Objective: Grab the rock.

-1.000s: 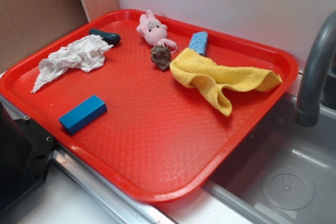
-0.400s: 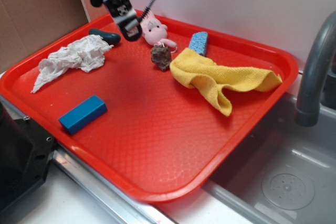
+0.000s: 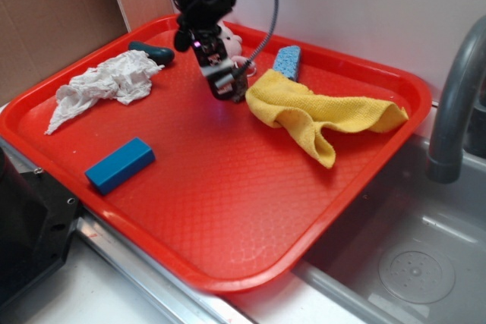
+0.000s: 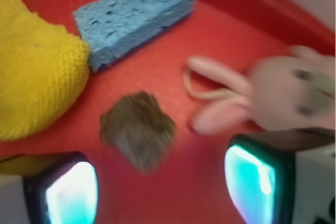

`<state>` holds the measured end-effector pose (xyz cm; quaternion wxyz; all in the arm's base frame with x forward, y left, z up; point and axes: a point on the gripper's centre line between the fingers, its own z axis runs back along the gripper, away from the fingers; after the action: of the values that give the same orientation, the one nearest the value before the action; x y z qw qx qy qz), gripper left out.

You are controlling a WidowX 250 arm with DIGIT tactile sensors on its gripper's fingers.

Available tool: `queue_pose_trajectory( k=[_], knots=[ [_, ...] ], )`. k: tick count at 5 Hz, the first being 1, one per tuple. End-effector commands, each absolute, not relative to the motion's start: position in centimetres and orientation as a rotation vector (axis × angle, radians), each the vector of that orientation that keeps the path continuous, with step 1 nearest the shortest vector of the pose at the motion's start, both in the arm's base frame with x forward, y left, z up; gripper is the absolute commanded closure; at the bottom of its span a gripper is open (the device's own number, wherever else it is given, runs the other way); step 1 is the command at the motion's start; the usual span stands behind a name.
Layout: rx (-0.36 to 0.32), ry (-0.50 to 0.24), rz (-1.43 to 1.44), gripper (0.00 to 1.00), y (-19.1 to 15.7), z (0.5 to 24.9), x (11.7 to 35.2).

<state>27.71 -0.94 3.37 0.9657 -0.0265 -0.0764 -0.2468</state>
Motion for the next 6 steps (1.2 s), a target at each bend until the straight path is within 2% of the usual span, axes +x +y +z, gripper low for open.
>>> queue_pose_trajectory(
  k=[1,2,4,5,6],
  knots=[
    [-0.094,-0.199,-0.616,1.0,-3.1,2.0,28.9],
    [-0.077,-0.219,-0.574,1.0,-2.8,3.4,28.0],
    [0.001,-0.197,-0.266,1.0,0.0,12.4,24.7],
    [0.061,-0.131,-0.032,1.0,-1.1,17.5,20.7],
    [0.059,-0.118,0.049,1.0,-2.3,20.6,18.8]
  ],
)
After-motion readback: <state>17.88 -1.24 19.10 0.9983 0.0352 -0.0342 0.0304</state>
